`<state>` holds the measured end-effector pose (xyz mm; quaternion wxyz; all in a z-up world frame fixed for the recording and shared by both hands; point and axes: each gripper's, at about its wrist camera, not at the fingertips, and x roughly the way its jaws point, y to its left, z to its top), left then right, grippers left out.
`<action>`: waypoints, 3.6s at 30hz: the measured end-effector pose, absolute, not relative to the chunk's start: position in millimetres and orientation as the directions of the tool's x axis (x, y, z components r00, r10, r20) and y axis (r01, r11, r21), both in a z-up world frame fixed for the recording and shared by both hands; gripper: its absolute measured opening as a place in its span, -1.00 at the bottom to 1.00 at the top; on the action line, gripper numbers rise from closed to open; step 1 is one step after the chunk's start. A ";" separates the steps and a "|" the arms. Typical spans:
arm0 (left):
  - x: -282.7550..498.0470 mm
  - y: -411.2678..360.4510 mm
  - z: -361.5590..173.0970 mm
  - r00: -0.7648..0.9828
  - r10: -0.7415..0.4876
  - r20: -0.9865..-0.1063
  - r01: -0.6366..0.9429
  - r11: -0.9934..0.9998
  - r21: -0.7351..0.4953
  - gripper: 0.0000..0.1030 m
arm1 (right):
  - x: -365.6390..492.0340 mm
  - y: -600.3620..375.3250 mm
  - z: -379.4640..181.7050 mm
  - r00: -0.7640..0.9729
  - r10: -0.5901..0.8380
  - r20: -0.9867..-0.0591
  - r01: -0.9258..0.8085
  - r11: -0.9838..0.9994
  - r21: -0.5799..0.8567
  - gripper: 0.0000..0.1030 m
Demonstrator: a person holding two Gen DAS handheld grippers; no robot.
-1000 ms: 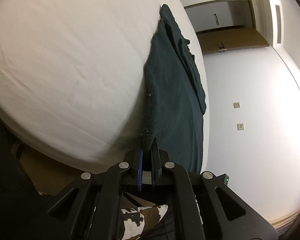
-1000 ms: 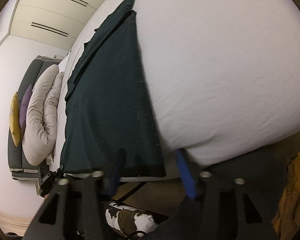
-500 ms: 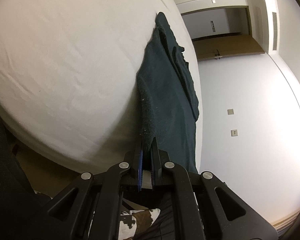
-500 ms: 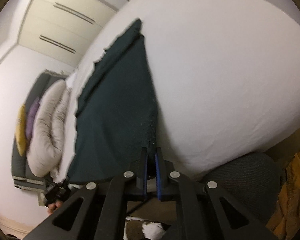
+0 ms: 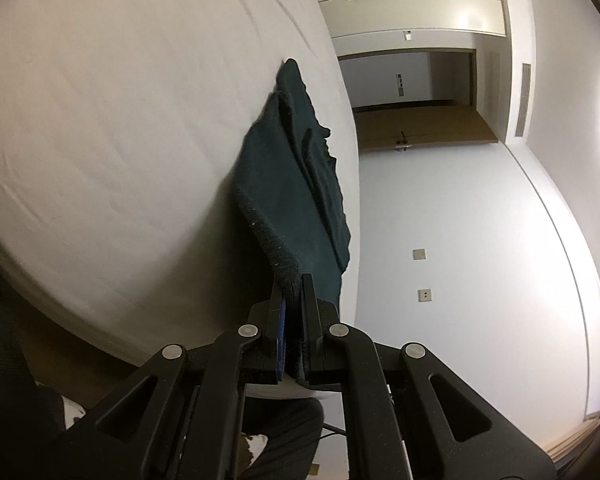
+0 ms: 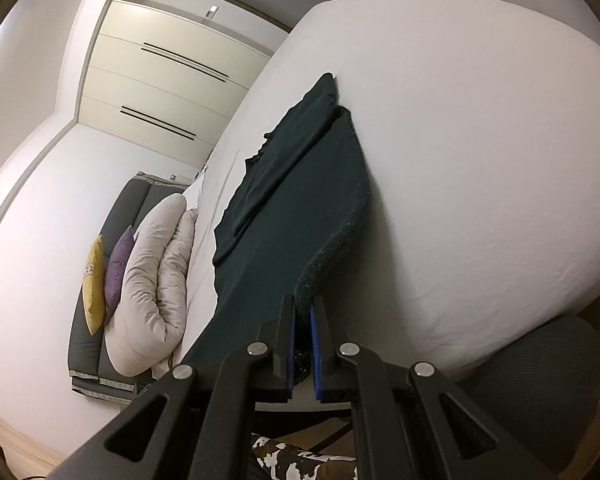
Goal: Fold small clothes
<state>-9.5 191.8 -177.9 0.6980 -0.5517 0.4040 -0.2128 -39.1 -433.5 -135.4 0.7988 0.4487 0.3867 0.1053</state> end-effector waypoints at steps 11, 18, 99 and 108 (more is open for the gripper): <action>20.4 197.2 -143.3 0.620 -0.721 -0.310 -0.114 0.309 -0.944 -0.92 | 1.2 -432.6 -104.9 0.737 0.534 -0.415 0.114 0.506 0.855 -0.85; 89.2 192.8 -102.1 0.649 -0.702 -0.292 -0.047 0.346 -0.937 -0.92 | 71.3 -437.6 -83.5 0.784 0.487 -0.385 0.091 0.523 0.847 -0.85; 296.3 55.3 -188.1 0.582 -0.175 -0.794 0.057 0.983 -0.174 0.31 | 267.0 -363.5 -153.7 0.722 0.445 -0.530 0.047 0.732 0.679 -0.13; 278.0 59.5 -191.7 0.588 -0.171 -0.791 0.043 0.983 -0.180 0.31 | 253.2 -385.7 -212.2 0.683 0.521 -0.513 0.117 0.615 0.780 -0.73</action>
